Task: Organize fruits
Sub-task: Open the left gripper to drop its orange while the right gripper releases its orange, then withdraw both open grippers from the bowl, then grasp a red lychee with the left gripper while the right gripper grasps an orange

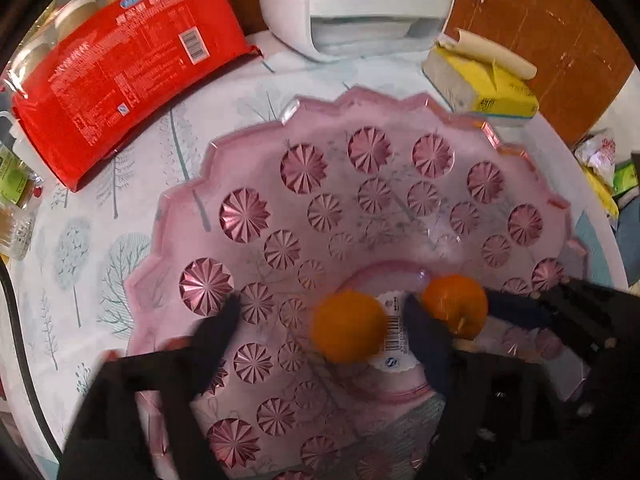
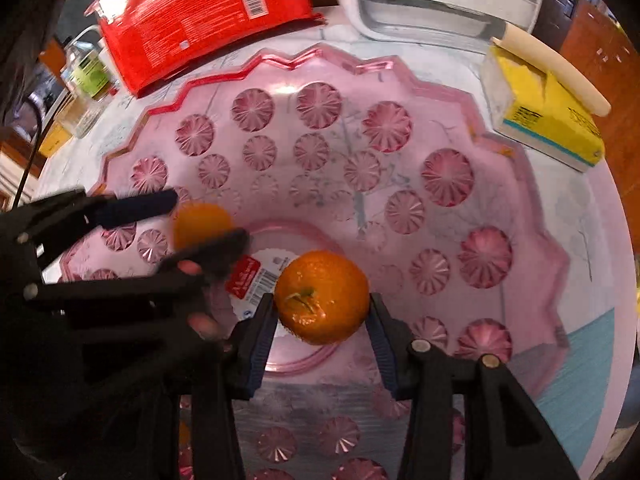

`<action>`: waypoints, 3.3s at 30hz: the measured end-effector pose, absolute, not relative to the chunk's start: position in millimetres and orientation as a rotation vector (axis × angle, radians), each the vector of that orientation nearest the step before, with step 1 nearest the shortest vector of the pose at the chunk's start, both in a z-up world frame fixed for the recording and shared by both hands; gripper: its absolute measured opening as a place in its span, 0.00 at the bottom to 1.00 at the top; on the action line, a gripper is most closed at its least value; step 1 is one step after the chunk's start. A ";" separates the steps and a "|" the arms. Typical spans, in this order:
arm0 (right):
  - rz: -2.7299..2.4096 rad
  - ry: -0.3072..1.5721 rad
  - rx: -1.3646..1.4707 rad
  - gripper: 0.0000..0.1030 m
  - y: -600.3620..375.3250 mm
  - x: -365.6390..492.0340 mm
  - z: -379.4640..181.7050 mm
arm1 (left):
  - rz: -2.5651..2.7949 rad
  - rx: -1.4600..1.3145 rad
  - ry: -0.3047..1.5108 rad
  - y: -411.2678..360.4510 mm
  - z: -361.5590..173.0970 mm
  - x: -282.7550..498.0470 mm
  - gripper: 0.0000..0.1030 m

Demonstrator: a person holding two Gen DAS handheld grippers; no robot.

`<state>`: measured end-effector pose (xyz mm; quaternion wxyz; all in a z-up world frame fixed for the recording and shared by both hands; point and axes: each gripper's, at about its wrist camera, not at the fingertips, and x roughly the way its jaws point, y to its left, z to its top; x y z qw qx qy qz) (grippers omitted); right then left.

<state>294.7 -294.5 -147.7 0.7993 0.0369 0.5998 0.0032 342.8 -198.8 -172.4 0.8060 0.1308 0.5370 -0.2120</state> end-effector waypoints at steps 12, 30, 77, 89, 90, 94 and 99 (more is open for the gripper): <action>0.063 1.241 0.107 0.57 -288.6 274.8 -124.4 | -0.452 0.301 1.039 -189.2 -127.9 314.6 0.94; 0.027 1.140 0.100 0.56 -278.8 223.8 -46.2 | -0.336 0.218 0.904 -121.9 -30.0 244.3 0.94; 0.395 0.946 -0.140 0.56 -144.4 14.2 -20.1 | -0.004 0.025 0.917 44.3 -43.9 -12.3 0.97; 0.426 1.159 -0.098 0.56 -135.9 37.3 -111.1 | -0.143 0.034 1.139 30.5 -155.4 -12.9 0.97; 0.430 1.172 -0.091 0.56 -135.4 39.2 -116.8 | -0.154 0.034 1.149 28.4 -160.3 -13.1 0.97; 0.441 1.204 -0.067 0.55 -132.9 46.0 -134.6 | -0.184 0.027 1.171 22.2 -176.5 -13.7 0.96; 0.448 1.225 -0.078 0.45 -123.6 51.9 -149.8 | -0.205 -0.003 1.178 21.8 -183.6 -12.9 0.92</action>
